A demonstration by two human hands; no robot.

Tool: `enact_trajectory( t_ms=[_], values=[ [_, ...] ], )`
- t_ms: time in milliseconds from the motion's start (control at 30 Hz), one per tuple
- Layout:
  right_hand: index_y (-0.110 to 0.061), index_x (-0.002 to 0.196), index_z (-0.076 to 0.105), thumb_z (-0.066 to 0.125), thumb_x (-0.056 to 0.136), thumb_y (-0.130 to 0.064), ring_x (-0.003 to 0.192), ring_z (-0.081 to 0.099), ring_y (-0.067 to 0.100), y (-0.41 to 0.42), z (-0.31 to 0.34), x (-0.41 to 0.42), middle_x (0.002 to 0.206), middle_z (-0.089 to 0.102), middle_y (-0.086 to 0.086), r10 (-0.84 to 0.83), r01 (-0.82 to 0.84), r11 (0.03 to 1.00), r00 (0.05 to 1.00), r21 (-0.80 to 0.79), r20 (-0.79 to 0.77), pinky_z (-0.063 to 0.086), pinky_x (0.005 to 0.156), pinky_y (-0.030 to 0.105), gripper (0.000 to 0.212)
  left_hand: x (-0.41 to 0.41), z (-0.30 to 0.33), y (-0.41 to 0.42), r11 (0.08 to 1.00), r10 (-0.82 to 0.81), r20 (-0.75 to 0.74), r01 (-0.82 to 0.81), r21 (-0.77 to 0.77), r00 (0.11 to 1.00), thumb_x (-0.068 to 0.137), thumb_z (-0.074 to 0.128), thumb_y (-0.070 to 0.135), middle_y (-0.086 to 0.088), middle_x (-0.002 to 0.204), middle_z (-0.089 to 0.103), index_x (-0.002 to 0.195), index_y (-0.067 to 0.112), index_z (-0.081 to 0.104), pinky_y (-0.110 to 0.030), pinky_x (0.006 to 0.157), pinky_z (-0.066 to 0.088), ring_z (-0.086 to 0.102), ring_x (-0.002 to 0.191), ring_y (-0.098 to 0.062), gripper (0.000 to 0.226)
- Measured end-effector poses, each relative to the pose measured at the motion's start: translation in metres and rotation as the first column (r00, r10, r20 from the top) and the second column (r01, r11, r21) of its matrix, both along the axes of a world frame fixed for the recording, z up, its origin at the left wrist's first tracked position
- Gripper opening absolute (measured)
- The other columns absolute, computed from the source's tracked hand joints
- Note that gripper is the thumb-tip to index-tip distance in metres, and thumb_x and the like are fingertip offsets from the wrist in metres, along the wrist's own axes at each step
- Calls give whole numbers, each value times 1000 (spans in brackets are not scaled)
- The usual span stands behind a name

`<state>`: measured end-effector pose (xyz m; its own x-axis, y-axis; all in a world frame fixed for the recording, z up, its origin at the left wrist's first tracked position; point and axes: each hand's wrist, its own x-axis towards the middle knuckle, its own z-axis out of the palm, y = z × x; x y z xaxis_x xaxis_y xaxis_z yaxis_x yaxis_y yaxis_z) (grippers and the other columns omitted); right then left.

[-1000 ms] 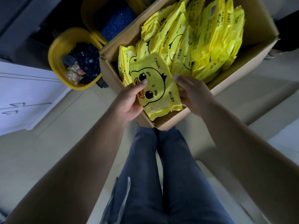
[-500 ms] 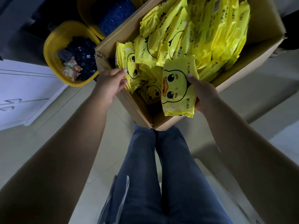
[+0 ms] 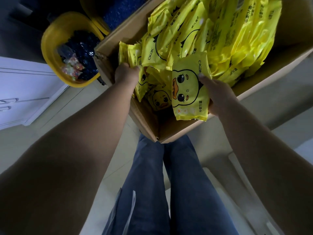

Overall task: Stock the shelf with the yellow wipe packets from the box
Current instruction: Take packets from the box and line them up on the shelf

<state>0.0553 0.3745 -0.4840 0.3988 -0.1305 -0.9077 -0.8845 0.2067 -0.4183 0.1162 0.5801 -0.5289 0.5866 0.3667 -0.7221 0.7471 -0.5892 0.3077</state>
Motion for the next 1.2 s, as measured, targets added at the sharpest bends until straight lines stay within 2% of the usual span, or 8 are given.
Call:
enact_trajectory(
  t_ms=[167, 300, 467, 633, 733, 900, 1000, 1200],
  values=[
    [-13, 116, 58, 55, 90, -33, 74, 60, 11, -8, -5, -1, 85, 63, -4, 44, -43, 998, 998, -35, 34, 51, 55, 25, 33, -3, -1, -5, 997, -70, 69, 69, 16, 995, 95, 46, 32, -12, 104, 63, 108, 2, 61, -35, 77, 45, 58, 95, -26, 36],
    [-20, 97, 62, 57, 89, -31, 76, 62, 11, -13, -3, -2, 86, 64, -4, 28, -26, 999, 998, -30, 60, 53, 58, 26, 15, -14, 18, 5, 993, 10, 190, 12, -115, 982, 95, 46, 33, 0, 67, 46, 66, 17, 48, -26, 59, 39, 44, 62, -12, 33],
    [-24, 86, 59, 58, 89, -30, 75, 65, 12, -9, 5, -3, 85, 67, -4, 14, -19, 999, 992, 36, 129, 53, 61, 30, 7, -28, 58, 38, 902, 197, 248, -75, -426, 949, 84, 54, 40, -8, 101, 66, 81, 28, 59, -48, 92, 49, 62, 102, -25, 13],
    [-23, 101, 62, 64, 82, -40, 96, 66, 26, -1, 26, -3, 106, 69, 5, 61, -74, 994, 984, 75, 166, 52, 88, 47, 26, -39, 78, 47, 568, 358, 30, -193, -800, 933, 90, 44, 37, -8, 126, 59, 127, 18, 50, -52, 98, 43, 55, 118, -27, 41],
    [-20, 105, 59, 60, 85, -35, 93, 66, 23, 4, 43, -7, 103, 69, 5, 32, -60, 987, 982, 147, 188, 55, 80, 41, 25, -45, 91, 27, 421, 381, -93, -262, -868, 920, 94, 30, 44, -11, 135, 51, 140, 18, 36, -50, 96, 44, 50, 123, -30, 53],
    [-15, 104, 59, 57, 87, -28, 91, 67, 23, 3, 72, -21, 99, 69, 6, -64, 20, 977, 977, 212, 202, 55, 78, 43, 21, -55, 103, 6, 409, 343, -120, -262, -874, 932, 86, 41, 57, -12, 135, 51, 139, 20, 38, -55, 100, 39, 50, 123, -31, 64],
    [-14, 99, 60, 56, 89, -26, 86, 68, 23, -3, 89, -31, 92, 71, 5, -104, 62, 975, 975, 212, 196, 55, 78, 45, 17, -62, 118, 5, 399, 334, -150, -284, -872, 931, 72, 69, 31, -12, 130, 56, 138, 19, 38, -51, 90, 49, 53, 119, -31, 73],
    [-8, 116, 56, 59, 87, -28, 98, 64, 33, -7, 142, -37, 106, 67, 14, -166, 131, 973, 968, 190, 186, 49, 87, 53, 35, -73, 180, 7, 390, 348, -79, -221, -894, 934, 76, 60, 7, -3, 95, 73, 118, 18, 56, -36, 66, 58, 70, 88, -19, 43]
  ],
)
